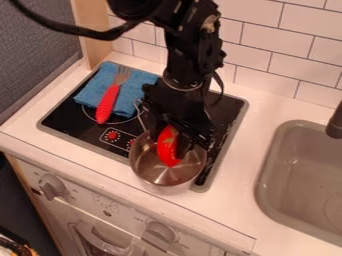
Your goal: Put the tomato in the silver pot
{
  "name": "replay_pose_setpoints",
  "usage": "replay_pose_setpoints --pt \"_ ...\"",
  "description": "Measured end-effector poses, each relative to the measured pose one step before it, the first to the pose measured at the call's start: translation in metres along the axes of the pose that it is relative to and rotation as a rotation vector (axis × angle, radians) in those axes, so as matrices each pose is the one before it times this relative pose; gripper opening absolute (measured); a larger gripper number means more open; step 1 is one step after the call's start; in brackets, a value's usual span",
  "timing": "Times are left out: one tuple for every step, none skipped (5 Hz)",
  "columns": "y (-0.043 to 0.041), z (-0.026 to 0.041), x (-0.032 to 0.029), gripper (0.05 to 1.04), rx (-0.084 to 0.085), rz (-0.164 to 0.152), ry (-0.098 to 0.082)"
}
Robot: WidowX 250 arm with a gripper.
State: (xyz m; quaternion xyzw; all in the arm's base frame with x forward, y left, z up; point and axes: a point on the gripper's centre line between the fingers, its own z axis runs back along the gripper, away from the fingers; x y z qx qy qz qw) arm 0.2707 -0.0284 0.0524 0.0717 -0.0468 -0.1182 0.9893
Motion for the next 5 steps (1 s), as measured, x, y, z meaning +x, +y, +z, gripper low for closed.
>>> replay_pose_setpoints --pt "0.01098 -0.00257 -0.0009 0.952 -0.0071 0.0236 0.0077" --pt "0.00572 0.00234 -0.00466 1.014 -0.0082 0.0006 0.0195" --pt "0.0207 0.02122 -0.01218 1.008 -0.0026 0.0541 -0.0191" --pt "0.01501 0.00134 -0.0129 1.004 -0.0166 0.0463 0.0066" --pt "0.01391 -0.00681 -0.01155 1.003 -0.0057 0.033 0.0202"
